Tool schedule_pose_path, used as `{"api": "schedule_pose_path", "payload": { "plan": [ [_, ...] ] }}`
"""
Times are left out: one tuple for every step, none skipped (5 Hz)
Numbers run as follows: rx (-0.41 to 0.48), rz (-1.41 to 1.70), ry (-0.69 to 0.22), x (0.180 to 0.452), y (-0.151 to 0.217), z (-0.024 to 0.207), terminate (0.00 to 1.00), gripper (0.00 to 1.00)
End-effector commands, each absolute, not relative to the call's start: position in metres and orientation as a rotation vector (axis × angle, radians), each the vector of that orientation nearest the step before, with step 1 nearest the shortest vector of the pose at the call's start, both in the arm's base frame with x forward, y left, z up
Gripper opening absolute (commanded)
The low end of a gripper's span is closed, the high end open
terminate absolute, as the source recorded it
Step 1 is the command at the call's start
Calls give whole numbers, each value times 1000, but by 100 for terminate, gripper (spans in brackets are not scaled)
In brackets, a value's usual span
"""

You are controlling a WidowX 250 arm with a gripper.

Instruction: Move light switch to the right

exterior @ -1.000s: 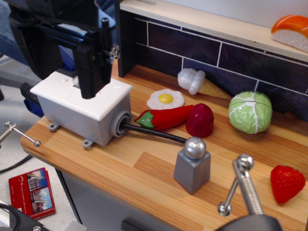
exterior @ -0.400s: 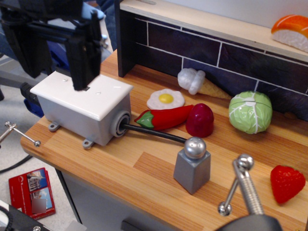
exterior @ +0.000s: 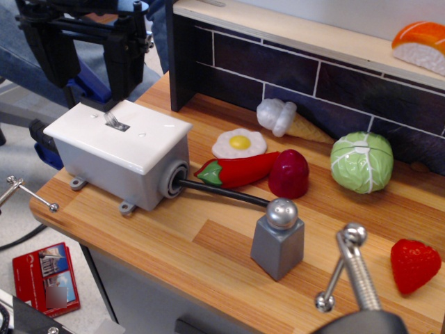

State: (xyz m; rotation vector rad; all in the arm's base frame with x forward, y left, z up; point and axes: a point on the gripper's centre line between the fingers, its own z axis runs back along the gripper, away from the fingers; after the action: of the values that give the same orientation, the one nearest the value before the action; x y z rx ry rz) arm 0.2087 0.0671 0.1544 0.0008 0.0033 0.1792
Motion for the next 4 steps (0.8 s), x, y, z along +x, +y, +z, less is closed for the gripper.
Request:
{"api": "schedule_pose_path", "payload": {
  "plan": [
    [15,196,-27,241,95,148,0,100],
    [11,177,-26,246,103,139,0,100],
    [21,131,-40,246,110,133,0,100],
    [31,103,-28,248,117,123,0,100]
  ]
}}
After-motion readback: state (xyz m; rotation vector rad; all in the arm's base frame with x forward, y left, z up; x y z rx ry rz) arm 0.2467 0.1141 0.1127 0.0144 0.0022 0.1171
